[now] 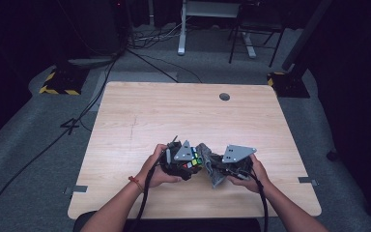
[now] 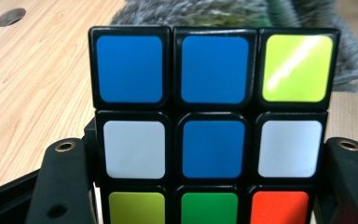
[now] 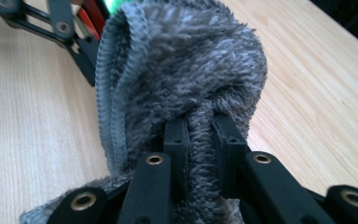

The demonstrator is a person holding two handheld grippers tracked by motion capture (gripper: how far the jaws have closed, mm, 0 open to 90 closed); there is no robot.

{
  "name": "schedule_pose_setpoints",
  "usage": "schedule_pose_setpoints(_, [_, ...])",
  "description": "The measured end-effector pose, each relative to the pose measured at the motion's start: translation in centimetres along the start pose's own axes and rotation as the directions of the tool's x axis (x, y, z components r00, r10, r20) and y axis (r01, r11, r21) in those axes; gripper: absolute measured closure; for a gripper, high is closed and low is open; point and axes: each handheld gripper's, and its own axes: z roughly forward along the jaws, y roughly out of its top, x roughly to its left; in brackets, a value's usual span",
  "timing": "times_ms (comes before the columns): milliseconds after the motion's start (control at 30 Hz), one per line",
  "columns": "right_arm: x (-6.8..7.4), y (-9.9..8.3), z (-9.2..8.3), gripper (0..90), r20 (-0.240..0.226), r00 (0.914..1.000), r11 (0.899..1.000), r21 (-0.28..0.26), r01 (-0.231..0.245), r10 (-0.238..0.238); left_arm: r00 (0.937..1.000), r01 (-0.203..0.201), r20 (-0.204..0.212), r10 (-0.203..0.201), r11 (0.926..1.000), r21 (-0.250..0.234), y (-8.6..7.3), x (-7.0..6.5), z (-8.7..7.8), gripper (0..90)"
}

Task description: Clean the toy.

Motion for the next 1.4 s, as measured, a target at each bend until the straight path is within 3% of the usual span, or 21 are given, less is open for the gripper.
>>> schedule_pose_setpoints(133, [0.1, 0.3, -0.7, 78.2, 0.002, 1.0, 0.999, -0.038, -0.003, 0.003, 0.9999, 0.014, 0.005, -0.014, 0.9998, 0.017, -0.1, 0.0, 0.6, 33.4])
schedule_pose_setpoints(167, [0.3, 0.6, -0.9, 78.2, -0.01, 0.9999, 0.997, -0.072, -0.006, 0.005, 0.9999, 0.007, 0.011, -0.007, 0.9997, 0.023, -0.1, 0.0, 0.8, 33.4])
schedule_pose_setpoints(233, [0.4, 0.7, -1.0, 78.1, -0.014, 0.9999, 0.997, -0.083, -0.005, 0.004, 0.9995, -0.012, 0.028, 0.011, 0.9987, 0.049, 0.0, -0.6, 1.5, 33.4])
schedule_pose_setpoints(367, [0.9, 1.2, -1.1, 77.8, 0.019, 0.9997, 0.994, -0.111, 0.015, -0.013, 0.9981, -0.042, 0.048, 0.039, 0.9971, 0.064, 0.4, -1.3, 2.3, 33.4])
schedule_pose_setpoints(600, [0.9, 1.6, -1.0, 78.0, -0.024, 0.9997, 0.988, -0.153, -0.013, 0.01, 0.9982, -0.033, 0.051, 0.03, 0.9973, 0.066, 0.7, -1.5, 2.7, 33.1])
schedule_pose_setpoints(833, [1.1, 1.9, -0.6, 77.9, -0.025, 0.9997, 0.989, -0.145, -0.002, -0.002, 0.9982, -0.042, 0.046, 0.039, 0.996, 0.078, 0.6, -1.5, 2.8, 33.2])
schedule_pose_setpoints(967, [0.4, 1.3, -0.5, 77.9, 0.033, 0.9994, 0.995, -0.103, 0.009, -0.006, 0.999, -0.039, 0.025, 0.038, 0.9976, 0.057, 0.5, -1.2, 2.3, 33.3])
schedule_pose_setpoints(1100, [-1.7, -0.9, -0.2, 77.9, 0.039, 0.9952, 0.994, -0.06, -0.087, 0.09, 0.9996, -0.017, 0.021, 0.017, 0.9998, 0.014, 0.5, -0.9, 1.3, 33.4])
schedule_pose_setpoints(1133, [-1.7, -0.9, -0.2, 77.9, 0.039, 0.9952, 0.994, -0.06, -0.087, 0.09, 0.9997, -0.015, 0.021, 0.015, 0.9999, -0.007, 0.5, -0.8, 1.0, 33.4])
schedule_pose_setpoints(1167, [-2.3, -1.6, 0.1, 77.9, 0.017, 0.9912, 0.99, -0.05, -0.13, 0.131, 0.9997, -0.015, 0.02, 0.015, 0.9996, -0.025, 0.7, -0.8, 0.7, 33.4])
schedule_pose_setpoints(1300, [-2.6, -1.9, 0.4, 77.9, -0.029, 0.9855, 0.984, -0.065, -0.169, 0.167, 0.9996, -0.012, 0.025, 0.013, 0.9985, -0.054, 0.7, -0.8, 0.3, 33.3])
schedule_pose_setpoints(1400, [-2.2, -1.6, 0.5, 77.9, -0.072, 0.9821, 0.98, -0.083, -0.179, 0.174, 0.9994, -0.026, 0.024, 0.027, 0.999, -0.037, 0.7, -1.0, 0.8, 33.3])
